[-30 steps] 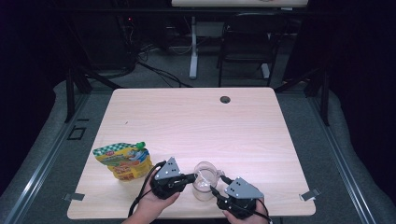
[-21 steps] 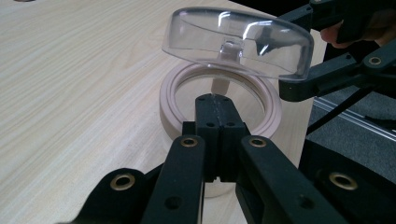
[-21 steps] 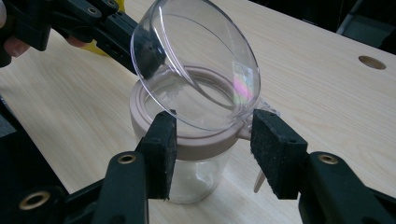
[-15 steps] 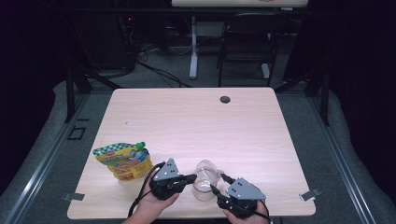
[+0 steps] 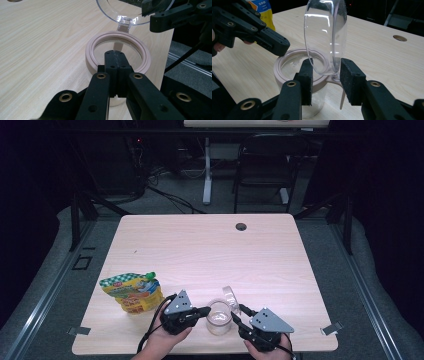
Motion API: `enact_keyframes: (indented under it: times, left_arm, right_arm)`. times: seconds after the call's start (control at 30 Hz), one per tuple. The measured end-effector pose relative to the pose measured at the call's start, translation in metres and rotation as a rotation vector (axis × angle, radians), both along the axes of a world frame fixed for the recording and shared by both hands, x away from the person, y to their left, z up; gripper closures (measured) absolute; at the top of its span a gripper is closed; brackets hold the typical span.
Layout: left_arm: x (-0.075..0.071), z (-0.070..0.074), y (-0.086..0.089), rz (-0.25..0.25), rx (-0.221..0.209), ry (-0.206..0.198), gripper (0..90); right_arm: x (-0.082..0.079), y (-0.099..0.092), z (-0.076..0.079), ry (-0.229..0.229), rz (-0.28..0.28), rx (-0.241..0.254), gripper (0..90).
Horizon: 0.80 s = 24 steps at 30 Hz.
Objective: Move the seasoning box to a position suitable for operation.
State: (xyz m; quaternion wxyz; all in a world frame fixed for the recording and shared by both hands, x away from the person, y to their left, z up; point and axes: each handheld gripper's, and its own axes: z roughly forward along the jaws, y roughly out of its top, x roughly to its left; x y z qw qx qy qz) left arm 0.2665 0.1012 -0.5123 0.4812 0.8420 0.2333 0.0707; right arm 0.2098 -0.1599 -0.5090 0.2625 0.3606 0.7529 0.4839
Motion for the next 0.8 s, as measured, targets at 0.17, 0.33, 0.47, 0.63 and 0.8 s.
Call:
enact_keyframes:
  times: [0.17,0.33,0.47,0.63,0.8]
  left_arm:
    - [0.000,0.000,0.000,0.000,0.000,0.000,90.0]
    - [0.000,0.000,0.000,0.000,-0.002,0.000,90.0]
    - [0.000,0.000,0.000,0.001,-0.003,0.002,90.0]
    - [0.000,0.000,0.000,0.002,-0.002,0.000,90.0]
    - [0.000,0.000,0.000,0.001,-0.003,0.000,90.0]
  right_arm:
    - [0.002,-0.004,0.000,0.014,-0.010,0.018,65.3]
    - [0.003,-0.010,-0.001,0.027,-0.020,0.042,66.3]
    - [0.006,-0.014,-0.002,0.046,-0.029,0.054,66.9]
    - [0.009,-0.017,-0.005,0.075,-0.012,0.075,67.4]
    - [0.010,-0.017,-0.007,0.095,0.002,0.052,66.4]
